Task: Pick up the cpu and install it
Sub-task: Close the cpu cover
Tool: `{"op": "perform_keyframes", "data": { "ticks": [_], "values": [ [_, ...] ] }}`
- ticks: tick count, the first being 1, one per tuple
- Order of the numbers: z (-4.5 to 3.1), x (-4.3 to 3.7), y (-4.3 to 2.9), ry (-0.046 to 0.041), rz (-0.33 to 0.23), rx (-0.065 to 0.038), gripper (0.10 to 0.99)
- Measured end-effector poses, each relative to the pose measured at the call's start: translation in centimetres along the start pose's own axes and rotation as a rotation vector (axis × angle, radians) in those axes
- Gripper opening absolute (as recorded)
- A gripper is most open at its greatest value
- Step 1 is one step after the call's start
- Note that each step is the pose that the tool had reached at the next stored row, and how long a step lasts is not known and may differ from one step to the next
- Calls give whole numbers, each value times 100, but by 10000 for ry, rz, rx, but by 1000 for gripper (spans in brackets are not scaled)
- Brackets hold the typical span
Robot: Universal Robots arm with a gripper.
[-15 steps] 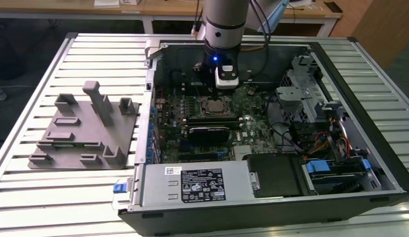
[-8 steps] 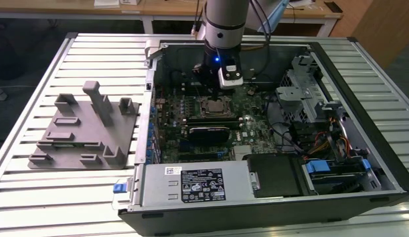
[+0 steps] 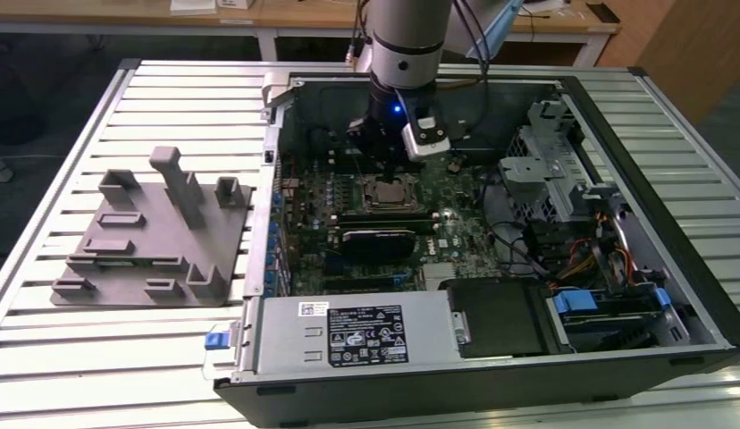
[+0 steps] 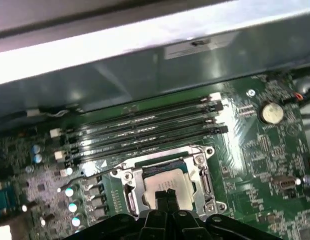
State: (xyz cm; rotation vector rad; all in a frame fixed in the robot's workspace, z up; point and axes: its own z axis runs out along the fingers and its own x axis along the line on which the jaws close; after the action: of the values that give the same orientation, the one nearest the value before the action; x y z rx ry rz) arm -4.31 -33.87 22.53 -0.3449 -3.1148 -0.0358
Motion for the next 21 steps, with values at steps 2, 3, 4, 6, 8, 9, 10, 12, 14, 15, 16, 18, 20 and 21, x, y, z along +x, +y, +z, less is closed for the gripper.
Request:
{"op": "perform_keyframes", "data": {
  "ticks": [2,3,4,6,8,9,10,12,14,15,16,18,20,21],
  "values": [
    [3,0,0,8,-361,4,106],
    [4,0,0,12,-540,6,106],
    [6,0,0,16,-721,8,106],
    [8,0,0,24,-1094,12,106],
    [9,0,-1,30,-1317,16,106],
    [9,0,-1,30,-1317,16,106],
    [9,0,0,29,-1318,15,106],
    [10,0,0,29,-1319,14,106],
    [18,0,0,16,-1318,8,106],
    [22,0,-1,6,-1313,9,106],
    [26,2,-1,-6,-1301,8,106],
    [36,4,-2,-33,-1266,3,106],
    [48,8,-4,-54,-1220,0,106],
    [54,10,-5,-59,-1190,-1,106]
  ]
}}
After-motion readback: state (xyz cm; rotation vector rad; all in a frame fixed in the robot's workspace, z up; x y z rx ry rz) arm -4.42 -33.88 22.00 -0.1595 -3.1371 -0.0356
